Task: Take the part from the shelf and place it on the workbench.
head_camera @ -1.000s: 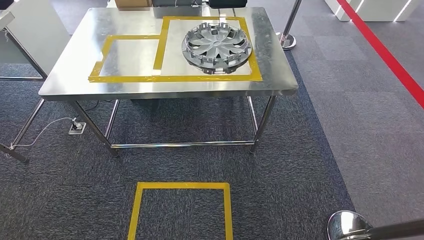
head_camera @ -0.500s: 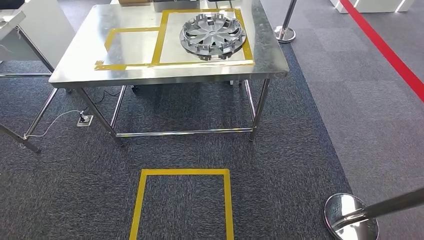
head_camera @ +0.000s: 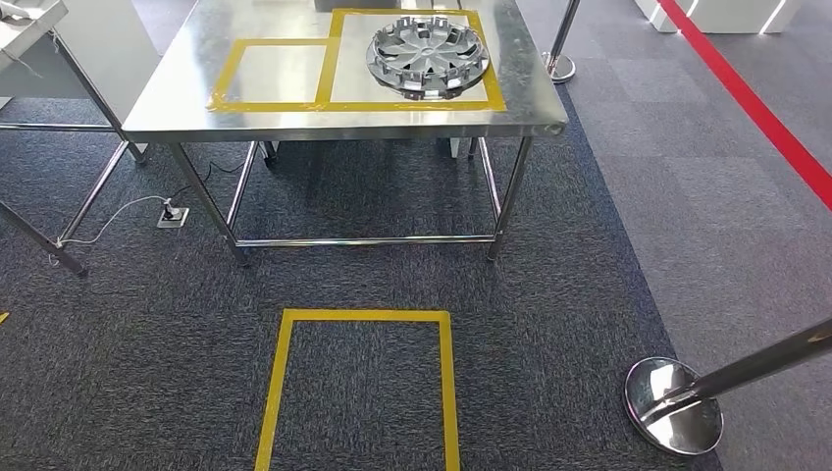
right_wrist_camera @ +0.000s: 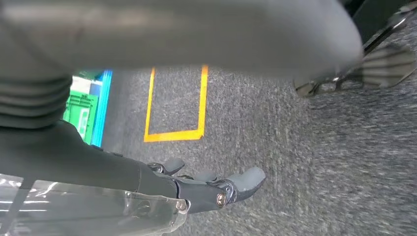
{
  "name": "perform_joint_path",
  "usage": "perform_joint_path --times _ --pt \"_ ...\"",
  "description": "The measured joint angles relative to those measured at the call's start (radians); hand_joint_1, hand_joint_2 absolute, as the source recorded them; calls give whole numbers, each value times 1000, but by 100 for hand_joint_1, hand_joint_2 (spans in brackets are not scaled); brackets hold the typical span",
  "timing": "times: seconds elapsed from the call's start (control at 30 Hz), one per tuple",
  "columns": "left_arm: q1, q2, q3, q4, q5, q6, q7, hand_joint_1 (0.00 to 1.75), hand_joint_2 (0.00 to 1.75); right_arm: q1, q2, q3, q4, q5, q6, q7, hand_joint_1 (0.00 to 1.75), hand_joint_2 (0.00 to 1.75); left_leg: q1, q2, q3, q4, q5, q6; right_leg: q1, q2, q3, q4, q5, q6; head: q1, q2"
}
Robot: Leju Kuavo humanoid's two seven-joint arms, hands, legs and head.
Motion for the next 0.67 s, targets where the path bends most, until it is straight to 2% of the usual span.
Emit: perform_joint_path --times 0.03,0.07,0.1,0.13,0.17,0.23,0.3,0.37,0.5,0.67 --pt "-1 0 0 0 0 0 3 0 175 -2 1 -5 0 0 0 3 0 175 -2 0 -5 2 6 -4 0 1 65 -89 5 -4 0 0" --pt "-2 1 0 0 0 1 5 0 175 -5 2 -9 0 1 0 4 0 175 -4 1 -8 4 12 -9 1 2 116 -168 -2 -8 0 0" --pt "-3 1 0 0 0 2 6 0 175 -8 2 -13 0 1 0 4 0 175 -6 1 -11 6 18 -14 2 3 148 -224 -13 -12 -1 0" --pt "-3 2 0 0 0 3 7 0 175 -10 4 -16 0 1 0 5 0 175 -8 2 -17 8 19 -14 2 4 160 -253 -22 -16 -2 0" --pt "-4 4 0 0 0 3 7 0 175 -10 5 -18 0 2 1 7 0 175 -8 2 -19 10 20 -11 3 4 156 -258 -25 -20 -2 0" --pt "-3 5 0 0 1 0 9 0 175 -7 7 -21 0 4 -1 10 0 175 -8 0 -23 11 19 3 5 3 151 -256 -23 -26 -2 0" --pt "-3 6 -2 0 10 -5 12 0 175 -6 8 -23 0 7 -7 12 0 175 -5 -3 -24 9 29 8 10 2 148 -252 -20 -33 -2 0" --pt "-1 8 -20 -1 33 -8 18 0 175 -6 7 -17 -1 -1 -14 10 0 175 -2 -4 -25 8 38 1 13 1 145 -249 -17 -38 -2 0" --pt "10 12 -94 -6 99 0 36 0 175 0 6 15 -4 -54 -16 -1 0 175 1 -5 -28 7 48 -20 17 0 139 -244 -15 -40 -2 0" --pt "25 17 -193 -17 182 11 57 0 175 13 3 69 -13 -125 -17 -15 0 175 1 -5 -33 7 49 -25 17 -1 135 -243 -15 -41 -2 0"
